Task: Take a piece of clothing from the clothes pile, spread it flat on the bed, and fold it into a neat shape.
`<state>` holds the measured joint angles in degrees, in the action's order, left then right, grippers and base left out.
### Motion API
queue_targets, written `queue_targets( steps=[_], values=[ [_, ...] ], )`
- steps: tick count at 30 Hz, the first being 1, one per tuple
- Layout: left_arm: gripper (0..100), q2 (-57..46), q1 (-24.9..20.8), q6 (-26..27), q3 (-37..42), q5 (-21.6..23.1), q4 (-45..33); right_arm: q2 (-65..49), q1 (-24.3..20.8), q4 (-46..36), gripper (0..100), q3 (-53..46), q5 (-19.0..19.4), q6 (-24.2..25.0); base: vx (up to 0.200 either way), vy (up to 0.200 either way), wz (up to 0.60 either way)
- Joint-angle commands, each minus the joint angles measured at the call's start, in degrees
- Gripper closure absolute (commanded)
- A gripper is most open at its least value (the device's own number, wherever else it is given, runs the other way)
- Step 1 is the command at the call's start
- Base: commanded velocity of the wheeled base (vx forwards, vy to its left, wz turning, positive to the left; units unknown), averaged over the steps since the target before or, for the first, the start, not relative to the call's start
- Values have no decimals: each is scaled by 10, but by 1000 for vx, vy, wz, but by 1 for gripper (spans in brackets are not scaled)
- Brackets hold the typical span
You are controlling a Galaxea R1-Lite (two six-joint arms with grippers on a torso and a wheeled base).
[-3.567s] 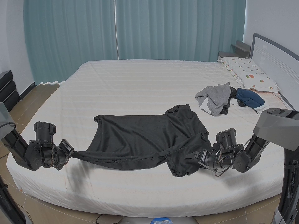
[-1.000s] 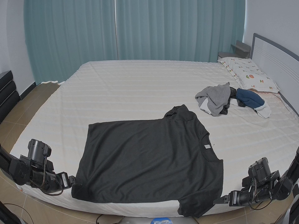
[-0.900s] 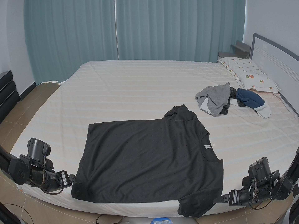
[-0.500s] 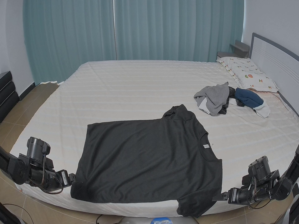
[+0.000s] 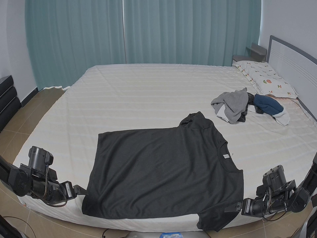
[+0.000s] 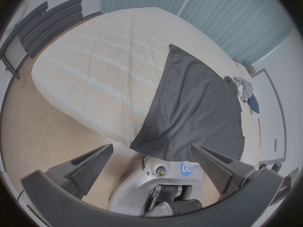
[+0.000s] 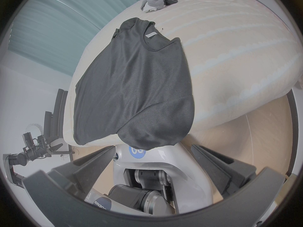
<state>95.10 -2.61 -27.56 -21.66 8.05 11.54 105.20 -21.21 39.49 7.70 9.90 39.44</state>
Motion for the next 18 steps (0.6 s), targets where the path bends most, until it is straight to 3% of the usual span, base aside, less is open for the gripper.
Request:
queue_targets(
  steps=[1, 10, 16, 18],
  values=[
    [0, 2, 1, 0, 0, 0, 0, 0, 1, 0, 0, 1, 0, 1, -200, 0, 0],
    [0, 3, 1, -3, -6, 0, 1, -1, 4, 1, 0, 3, 1, 1, 0, 0, 0],
    [0, 11, 0, -42, -22, 0, -1, -4, 4, 0, 0, 5, 0, 2, 0, 0, 0],
    [0, 13, -4, -43, -24, 0, -1, -4, 4, 1, 0, 6, -1, 1, 200, 0, 0]
  ],
)
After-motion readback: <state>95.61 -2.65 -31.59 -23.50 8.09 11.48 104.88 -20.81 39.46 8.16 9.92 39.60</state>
